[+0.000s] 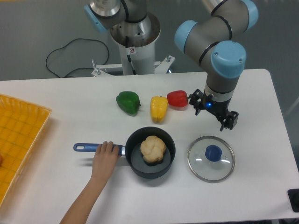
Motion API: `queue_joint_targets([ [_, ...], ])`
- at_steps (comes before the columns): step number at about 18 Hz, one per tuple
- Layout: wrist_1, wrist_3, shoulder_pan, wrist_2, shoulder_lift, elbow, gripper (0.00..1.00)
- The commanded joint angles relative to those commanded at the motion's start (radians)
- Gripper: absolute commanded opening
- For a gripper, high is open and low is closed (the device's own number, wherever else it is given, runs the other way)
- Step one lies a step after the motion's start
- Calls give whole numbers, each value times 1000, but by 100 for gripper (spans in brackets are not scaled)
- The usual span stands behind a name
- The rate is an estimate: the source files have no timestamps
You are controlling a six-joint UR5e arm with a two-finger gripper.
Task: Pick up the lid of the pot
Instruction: 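Move the gripper down toward the glass lid's blue knob, then lower the open gripper around the blue knob of the glass lid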
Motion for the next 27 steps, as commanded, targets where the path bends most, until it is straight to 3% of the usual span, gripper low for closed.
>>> queue_joint_targets([
  [3,6,-239,-5,-5,-6,-11,100],
  [5,17,-280,-8,-8,-9,-34,100],
  [9,147,-329,-14,-6,-27,-61,100],
  [12,150,-370,-21,-5,-81,7,100],
  [17,146,-329,-15,0,-176,109,100],
  [27,101,-298,-17,55,-230,169,100],
])
